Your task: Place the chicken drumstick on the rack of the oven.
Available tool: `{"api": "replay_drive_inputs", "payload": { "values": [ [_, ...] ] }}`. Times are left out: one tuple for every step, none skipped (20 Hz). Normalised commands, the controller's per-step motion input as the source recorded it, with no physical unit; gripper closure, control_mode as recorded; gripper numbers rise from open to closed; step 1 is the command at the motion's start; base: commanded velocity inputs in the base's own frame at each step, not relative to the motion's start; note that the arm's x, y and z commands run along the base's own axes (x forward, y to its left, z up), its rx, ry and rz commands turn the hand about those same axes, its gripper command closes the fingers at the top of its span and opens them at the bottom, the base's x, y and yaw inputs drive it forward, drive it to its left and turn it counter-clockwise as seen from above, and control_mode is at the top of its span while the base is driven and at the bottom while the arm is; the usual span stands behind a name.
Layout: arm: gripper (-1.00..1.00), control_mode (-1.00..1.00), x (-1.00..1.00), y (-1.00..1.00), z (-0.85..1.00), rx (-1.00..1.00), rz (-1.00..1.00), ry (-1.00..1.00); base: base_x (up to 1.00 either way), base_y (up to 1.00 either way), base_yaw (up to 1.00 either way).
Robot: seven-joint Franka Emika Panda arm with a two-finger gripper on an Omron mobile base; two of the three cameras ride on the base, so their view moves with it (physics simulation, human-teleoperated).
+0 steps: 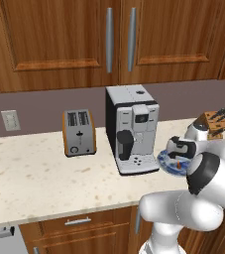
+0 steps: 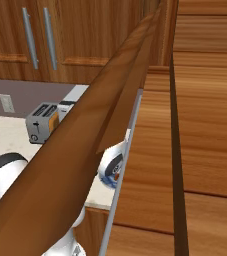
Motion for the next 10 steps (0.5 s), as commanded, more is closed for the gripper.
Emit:
{"api": "replay_drive_inputs", "payload": {
  "values": [
    [-1.0, -1.0, 0.19, 0.0, -0.36, 0.0, -0.01, 0.0, 0.0, 0.0, 0.0],
    [-1.0, -1.0, 0.24, 0.0, -0.33, 0.0, -0.03, 0.0, 0.0, 0.0, 0.0],
    [-1.0, -1.0, 0.24, 0.0, -0.32, 0.0, -0.03, 0.0, 0.0, 0.0, 0.0],
    [-1.0, -1.0, 0.26, 0.0, -0.32, 0.0, -0.03, 0.0, 0.0, 0.0, 0.0],
    [-1.0, -1.0, 0.21, 0.0, -0.29, 0.0, -0.03, 0.0, 0.0, 0.0, 0.0],
    [-1.0, -1.0, 0.15, 0.0, -0.28, 0.0, -0.02, 0.0, 0.0, 0.0, 0.0],
    [-1.0, -1.0, 0.03, 0.0, -0.27, 0.0, 0.0, 0.0, 0.0, 0.0, 0.0],
    [-1.0, -1.0, 0.06, 0.0, -0.24, 0.0, 0.0, 0.0, 0.0, 0.0, 0.0],
    [-1.0, -1.0, 0.06, 0.0, -0.24, 0.0, 0.0, 0.0, 0.0, 0.0, 0.0],
    [1.0, -1.0, 0.04, 0.0, -0.22, 0.0, 0.0, 0.0, 0.0, 0.0, 0.0]
  ]
}}
